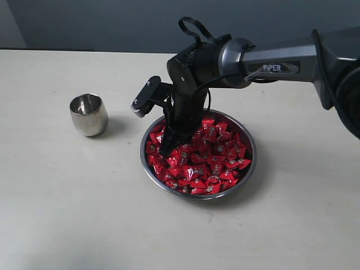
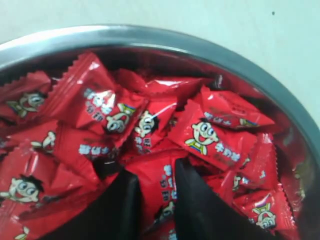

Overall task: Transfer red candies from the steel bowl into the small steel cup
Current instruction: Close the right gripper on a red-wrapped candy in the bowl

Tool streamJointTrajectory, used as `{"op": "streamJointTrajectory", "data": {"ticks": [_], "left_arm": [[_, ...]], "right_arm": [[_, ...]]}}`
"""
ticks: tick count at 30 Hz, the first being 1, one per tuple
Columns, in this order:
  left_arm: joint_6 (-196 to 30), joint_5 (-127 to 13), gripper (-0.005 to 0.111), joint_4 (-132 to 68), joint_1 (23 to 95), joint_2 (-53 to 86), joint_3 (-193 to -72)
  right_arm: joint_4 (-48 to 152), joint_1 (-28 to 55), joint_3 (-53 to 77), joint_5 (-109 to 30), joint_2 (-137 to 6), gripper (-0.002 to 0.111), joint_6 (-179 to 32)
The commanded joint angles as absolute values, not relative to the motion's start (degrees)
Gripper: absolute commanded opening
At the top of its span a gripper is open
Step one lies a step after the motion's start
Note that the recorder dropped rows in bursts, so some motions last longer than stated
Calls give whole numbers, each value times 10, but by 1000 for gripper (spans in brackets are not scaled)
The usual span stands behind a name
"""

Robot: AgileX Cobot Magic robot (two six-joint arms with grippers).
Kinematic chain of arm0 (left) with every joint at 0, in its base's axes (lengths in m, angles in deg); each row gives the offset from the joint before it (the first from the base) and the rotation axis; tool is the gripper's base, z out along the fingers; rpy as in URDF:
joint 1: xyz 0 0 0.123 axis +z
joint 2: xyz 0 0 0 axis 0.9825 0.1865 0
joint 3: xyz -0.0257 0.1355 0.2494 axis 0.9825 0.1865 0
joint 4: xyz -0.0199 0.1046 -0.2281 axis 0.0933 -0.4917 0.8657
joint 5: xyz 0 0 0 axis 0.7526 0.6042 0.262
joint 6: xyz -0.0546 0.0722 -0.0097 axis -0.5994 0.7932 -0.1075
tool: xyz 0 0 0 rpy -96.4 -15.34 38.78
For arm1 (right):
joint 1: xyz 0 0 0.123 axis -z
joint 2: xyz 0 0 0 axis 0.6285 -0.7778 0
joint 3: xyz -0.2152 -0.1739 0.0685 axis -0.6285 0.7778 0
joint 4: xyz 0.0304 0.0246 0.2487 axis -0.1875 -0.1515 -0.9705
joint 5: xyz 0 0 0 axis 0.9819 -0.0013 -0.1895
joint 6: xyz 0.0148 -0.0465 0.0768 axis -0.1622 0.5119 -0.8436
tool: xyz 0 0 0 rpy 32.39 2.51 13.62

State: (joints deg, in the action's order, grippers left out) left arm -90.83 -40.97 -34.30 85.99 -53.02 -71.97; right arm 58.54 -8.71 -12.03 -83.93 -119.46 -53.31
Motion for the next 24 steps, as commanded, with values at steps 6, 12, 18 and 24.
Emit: {"op": "streamJointTrajectory", "data": {"ticks": [6, 12, 18, 24], "left_arm": [[-910, -411, 0, -342, 860, -533, -718], [-910, -411, 0, -342, 860, -533, -718], [-910, -411, 0, -342, 860, -533, -718], [-910, -411, 0, -342, 860, -533, -718]], "right_arm": [[595, -84, -122, -837, -1173, 0, -533], [597, -84, -122, -835, -1134, 0, -538], [610, -84, -122, -828, -1110, 0, -554], [610, -84, -122, -828, -1107, 0, -558]]}}
